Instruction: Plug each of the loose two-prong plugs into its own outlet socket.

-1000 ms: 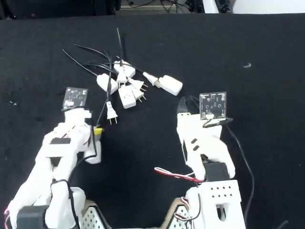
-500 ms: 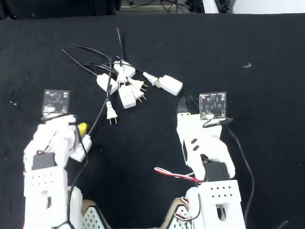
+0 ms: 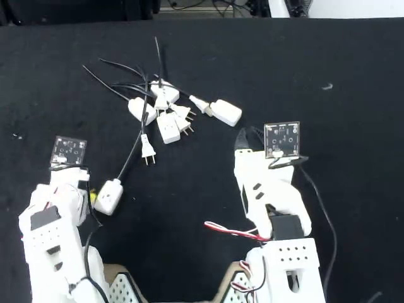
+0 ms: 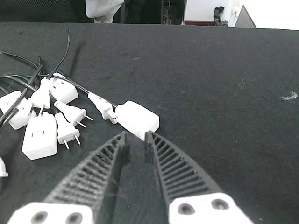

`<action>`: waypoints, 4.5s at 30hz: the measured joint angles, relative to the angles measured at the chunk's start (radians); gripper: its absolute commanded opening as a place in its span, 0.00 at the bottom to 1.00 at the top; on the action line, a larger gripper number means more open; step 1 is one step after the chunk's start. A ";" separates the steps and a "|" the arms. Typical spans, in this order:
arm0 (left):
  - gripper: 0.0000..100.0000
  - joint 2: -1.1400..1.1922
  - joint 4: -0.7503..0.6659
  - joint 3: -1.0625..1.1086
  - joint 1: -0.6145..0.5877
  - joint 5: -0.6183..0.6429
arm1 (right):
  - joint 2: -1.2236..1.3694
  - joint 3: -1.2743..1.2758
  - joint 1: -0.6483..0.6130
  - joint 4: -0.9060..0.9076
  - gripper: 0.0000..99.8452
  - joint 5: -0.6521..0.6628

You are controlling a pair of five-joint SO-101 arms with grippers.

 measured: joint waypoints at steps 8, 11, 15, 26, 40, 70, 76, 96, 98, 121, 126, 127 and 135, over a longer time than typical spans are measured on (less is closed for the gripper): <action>0.27 0.074 0.075 -0.009 0.170 0.051 | 0.000 0.000 0.000 0.000 0.07 0.000; 0.27 0.038 0.186 -0.034 0.347 0.147 | 0.000 0.000 0.000 0.000 0.07 0.000; 0.27 -0.049 0.256 -0.077 0.637 0.322 | 0.000 0.000 0.000 0.000 0.07 0.000; 0.27 -0.095 0.035 -0.117 0.858 0.615 | 0.000 0.000 0.000 0.000 0.07 0.000; 0.29 0.161 -0.190 -0.178 0.618 0.911 | 0.000 0.000 0.000 0.000 0.07 0.000; 0.11 0.468 0.006 -0.381 0.674 0.904 | 0.000 0.000 -0.015 0.000 0.07 0.000; 0.11 0.284 0.087 -0.334 0.512 0.738 | -0.005 0.000 -0.258 0.087 0.07 0.000; 0.11 -0.066 0.282 -0.091 -0.160 0.534 | 0.724 -0.365 -0.885 -0.064 0.07 -0.021; 0.11 -0.089 0.282 -0.072 -0.196 0.534 | 0.864 -0.450 -0.901 -0.064 0.07 -0.080; 0.11 -0.443 0.308 0.069 -0.227 0.534 | 1.478 -1.010 -0.842 0.439 0.07 -0.348; 0.11 -0.454 0.339 0.069 -0.227 0.532 | 1.482 -0.985 -0.779 0.574 0.06 -0.212; 0.11 -0.454 0.339 0.069 -0.227 0.532 | 1.481 -0.985 -0.770 0.605 0.06 -0.198; 0.11 -0.454 0.339 0.069 -0.227 0.532 | 1.341 -0.913 -0.753 0.658 0.07 -0.044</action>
